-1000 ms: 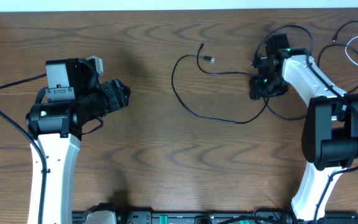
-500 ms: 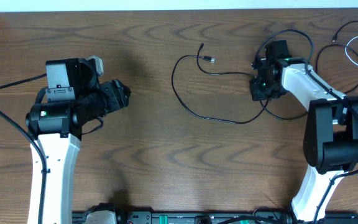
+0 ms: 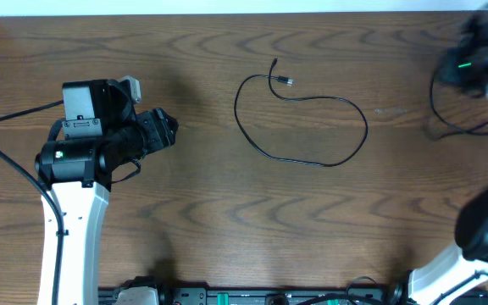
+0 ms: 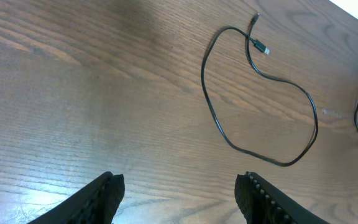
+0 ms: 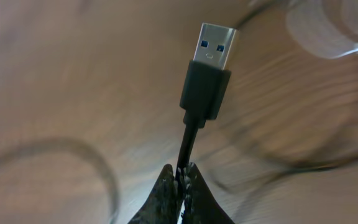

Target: Untangle cables

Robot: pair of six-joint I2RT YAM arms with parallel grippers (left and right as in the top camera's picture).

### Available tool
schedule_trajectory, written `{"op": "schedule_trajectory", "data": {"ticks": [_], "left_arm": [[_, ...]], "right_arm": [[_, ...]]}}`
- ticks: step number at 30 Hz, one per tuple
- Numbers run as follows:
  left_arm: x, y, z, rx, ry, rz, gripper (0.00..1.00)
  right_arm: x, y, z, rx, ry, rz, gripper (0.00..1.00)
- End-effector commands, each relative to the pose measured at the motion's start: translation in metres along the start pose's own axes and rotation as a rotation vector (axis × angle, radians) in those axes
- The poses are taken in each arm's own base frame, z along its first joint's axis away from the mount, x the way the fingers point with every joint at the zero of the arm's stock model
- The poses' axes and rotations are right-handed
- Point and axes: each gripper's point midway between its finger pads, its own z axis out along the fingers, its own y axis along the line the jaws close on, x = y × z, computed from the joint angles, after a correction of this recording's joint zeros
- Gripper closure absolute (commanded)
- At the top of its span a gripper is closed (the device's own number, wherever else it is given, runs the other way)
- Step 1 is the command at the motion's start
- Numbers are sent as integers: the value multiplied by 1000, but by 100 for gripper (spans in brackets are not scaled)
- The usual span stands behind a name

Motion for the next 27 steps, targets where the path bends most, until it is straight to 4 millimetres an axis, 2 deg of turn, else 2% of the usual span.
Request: {"op": "schedule_trajectory", "data": {"ticks": [1,5,7,9,10,12,14,17,22,25,27], "left_arm": [[-5,-6,-4,15,-16,19,37],[-5,-5,-4,15,-15,19,37],[-5,-5,-4,15,-15,19,37],[-5,-5,-4,15,-15,19,37],[-5,-5,-4,14,-16,19,37],[-5,-4,-4,9,-17,18,37],[-6,-1,-4,-11,-22,18,37],[-7,0,-4,-18,-25,18,37],[-7,1,-4,-22,-26,18,37],[-8,3,-4,-36,-30,18,37],[-8,3,-4,-36,-30,17,37]], "right_arm": [[-17,-70,-13,142,-76,109,99],[-14,-136,-2,253,-82,196,99],[-5,-157,7,273,-53,219,99],[4,-168,15,273,-28,242,99],[5,-169,16,256,-23,246,91],[5,-161,19,197,-21,220,53],[1,-150,19,156,-28,199,26],[-2,-133,21,137,-23,172,15],[-5,-90,25,91,-9,58,2],[-8,-56,28,51,-9,-24,1],[-7,-24,31,-10,-7,-105,1]]}}
